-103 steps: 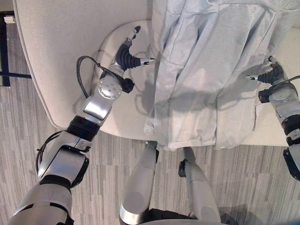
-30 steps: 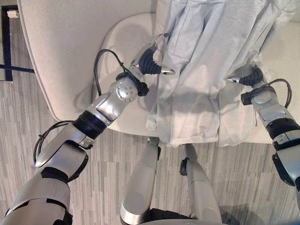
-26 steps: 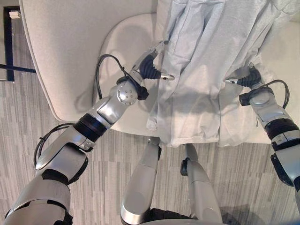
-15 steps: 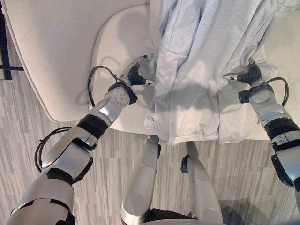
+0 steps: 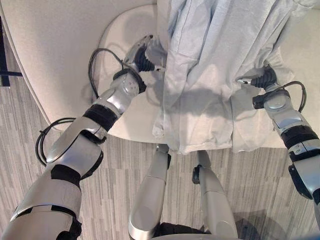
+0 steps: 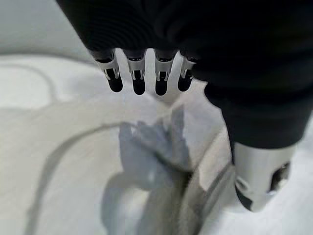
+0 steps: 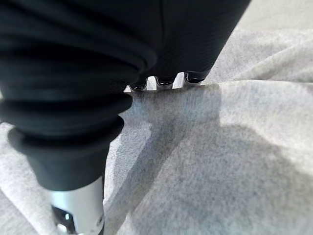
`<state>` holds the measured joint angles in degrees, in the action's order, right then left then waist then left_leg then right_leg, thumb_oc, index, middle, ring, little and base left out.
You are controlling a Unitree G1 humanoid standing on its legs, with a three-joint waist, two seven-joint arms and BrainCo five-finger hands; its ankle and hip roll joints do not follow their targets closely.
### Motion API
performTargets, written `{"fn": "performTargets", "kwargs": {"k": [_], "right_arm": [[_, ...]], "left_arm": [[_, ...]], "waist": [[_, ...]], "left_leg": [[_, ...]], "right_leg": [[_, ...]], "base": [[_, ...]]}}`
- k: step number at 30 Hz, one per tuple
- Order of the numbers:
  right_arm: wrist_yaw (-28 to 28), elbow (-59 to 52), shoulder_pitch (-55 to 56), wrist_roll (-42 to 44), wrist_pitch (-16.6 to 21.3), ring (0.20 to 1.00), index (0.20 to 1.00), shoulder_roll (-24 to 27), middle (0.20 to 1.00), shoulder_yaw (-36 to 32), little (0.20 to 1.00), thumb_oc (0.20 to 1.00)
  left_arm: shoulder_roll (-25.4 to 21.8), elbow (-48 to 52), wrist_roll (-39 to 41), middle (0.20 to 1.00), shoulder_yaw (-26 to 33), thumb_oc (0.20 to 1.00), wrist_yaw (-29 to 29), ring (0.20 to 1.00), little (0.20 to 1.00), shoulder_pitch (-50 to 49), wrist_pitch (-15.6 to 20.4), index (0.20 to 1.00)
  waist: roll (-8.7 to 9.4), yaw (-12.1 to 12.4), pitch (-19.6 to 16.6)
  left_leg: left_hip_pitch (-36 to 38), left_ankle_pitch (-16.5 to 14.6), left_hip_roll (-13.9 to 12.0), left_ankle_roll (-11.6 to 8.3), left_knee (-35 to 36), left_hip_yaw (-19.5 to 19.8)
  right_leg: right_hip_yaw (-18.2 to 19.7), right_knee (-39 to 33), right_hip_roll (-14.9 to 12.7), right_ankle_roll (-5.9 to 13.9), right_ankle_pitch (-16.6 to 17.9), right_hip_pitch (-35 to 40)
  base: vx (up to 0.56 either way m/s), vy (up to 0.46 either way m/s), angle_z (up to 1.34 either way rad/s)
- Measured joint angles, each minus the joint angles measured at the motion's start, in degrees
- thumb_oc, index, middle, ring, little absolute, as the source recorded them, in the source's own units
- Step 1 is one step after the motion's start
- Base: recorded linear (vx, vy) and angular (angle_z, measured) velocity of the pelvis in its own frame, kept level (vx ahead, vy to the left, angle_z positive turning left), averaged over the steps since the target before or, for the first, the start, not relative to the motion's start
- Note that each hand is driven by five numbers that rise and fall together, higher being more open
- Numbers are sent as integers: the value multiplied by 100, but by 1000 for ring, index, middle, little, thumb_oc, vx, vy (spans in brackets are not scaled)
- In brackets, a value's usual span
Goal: Hang the clothes on the sofa on the clothes rack.
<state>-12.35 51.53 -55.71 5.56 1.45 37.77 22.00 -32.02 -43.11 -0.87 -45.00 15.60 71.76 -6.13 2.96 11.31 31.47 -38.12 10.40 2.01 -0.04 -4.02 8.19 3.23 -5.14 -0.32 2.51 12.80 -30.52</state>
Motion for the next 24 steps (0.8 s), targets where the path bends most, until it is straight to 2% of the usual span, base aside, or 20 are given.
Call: {"fn": "performTargets", "kwargs": {"k": [10,13,18,24], "right_arm": [[14,97,-35,4,-38,1000,1000,-137,1000,10,1000,1000],[17,194,-39,5,-70,1000,1000,-151,1000,9,1000,1000],[30,374,-19,8,-89,1000,1000,-157,1000,7,1000,1000],[62,420,-8,10,-89,1000,1000,-163,1000,5,1000,1000]], "left_arm": [[34,308,-1,1000,-192,1000,-6,1000,1000,68,78,1000],[-80,1113,-17,1000,-214,1000,-30,1000,1000,-149,21,1000],[-185,1757,-28,1000,-160,1000,-228,1000,1000,-598,2,1000],[-207,1826,-27,1000,-92,1000,-243,1000,1000,-663,-2,1000]], "waist": [[0,4,-1],[-2,51,-2],[-7,119,-3],[-10,174,-2]], "left_leg": [[151,9,-3,-5,-9,-3],[170,9,-3,-6,-9,-7],[223,7,-7,-9,3,-16],[218,-6,-9,-30,3,-4]], "right_leg": [[-1,1,0,-2,3,146],[4,1,1,-3,4,164],[12,1,3,-5,4,213],[-2,0,6,-6,3,212]], "base": [[0,0,0],[0,0,0],[-4,-14,0],[-2,-5,0]]}}
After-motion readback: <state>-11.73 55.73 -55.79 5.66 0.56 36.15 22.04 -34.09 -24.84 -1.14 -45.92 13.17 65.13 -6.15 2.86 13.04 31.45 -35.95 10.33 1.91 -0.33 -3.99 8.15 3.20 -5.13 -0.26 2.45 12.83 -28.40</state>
